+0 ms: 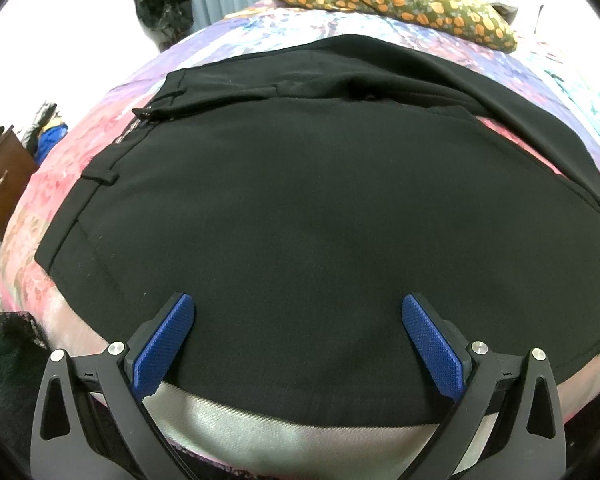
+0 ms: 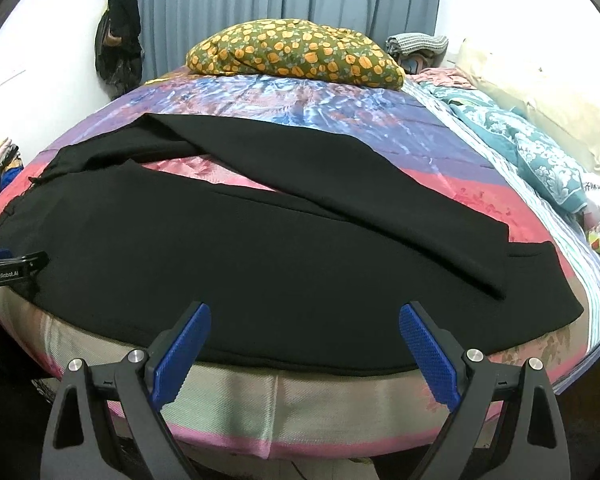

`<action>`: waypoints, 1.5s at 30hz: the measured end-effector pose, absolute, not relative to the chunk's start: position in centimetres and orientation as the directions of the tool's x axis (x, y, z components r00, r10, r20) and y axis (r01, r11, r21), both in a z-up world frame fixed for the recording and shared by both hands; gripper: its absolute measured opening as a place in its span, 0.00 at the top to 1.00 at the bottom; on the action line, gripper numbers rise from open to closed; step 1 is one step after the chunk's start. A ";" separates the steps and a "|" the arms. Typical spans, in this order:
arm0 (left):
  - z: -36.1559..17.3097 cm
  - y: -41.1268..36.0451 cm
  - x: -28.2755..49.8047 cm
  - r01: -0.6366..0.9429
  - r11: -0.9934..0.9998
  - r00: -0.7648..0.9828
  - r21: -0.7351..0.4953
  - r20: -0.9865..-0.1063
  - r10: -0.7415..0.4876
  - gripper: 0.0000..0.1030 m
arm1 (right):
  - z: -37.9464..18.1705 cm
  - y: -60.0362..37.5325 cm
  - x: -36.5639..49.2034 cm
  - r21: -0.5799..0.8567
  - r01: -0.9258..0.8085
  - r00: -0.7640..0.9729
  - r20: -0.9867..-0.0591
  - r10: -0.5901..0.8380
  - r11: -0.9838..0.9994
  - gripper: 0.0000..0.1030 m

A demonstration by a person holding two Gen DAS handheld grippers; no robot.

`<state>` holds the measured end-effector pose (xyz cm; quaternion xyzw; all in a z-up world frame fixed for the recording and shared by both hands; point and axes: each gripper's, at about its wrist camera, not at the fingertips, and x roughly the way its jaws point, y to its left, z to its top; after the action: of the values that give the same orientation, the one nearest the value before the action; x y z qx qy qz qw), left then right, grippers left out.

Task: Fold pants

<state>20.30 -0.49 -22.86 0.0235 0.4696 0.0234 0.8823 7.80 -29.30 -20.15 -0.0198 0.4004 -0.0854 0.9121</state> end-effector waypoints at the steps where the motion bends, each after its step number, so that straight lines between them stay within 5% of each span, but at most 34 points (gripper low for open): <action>1: -22.9 -0.5 20.2 -0.020 0.998 0.558 0.064 -0.827 0.065 0.00 | -20.2 -29.4 7.8 -0.101 0.146 0.665 -0.726 -0.173 0.984 0.08; 24: -22.8 -0.2 20.3 -0.043 0.997 0.552 0.068 -0.830 0.081 0.00 | -19.4 -35.0 6.8 0.072 0.327 0.689 -0.700 -0.186 0.942 0.08; 33: -22.9 -0.3 20.1 -0.048 0.996 0.558 0.074 -0.825 0.088 0.00 | -21.0 -44.1 8.2 0.570 0.346 0.760 -0.636 0.134 0.745 0.08; 45: -22.8 -0.5 19.9 -0.052 0.996 0.575 0.076 -0.813 0.092 0.00 | -25.6 -52.7 7.7 0.770 0.537 0.812 -0.583 0.039 0.344 0.16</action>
<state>19.87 -0.51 -22.85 0.0217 0.4594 0.0404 0.8870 7.69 -52.74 -25.55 0.5497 0.2617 -0.1603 0.7769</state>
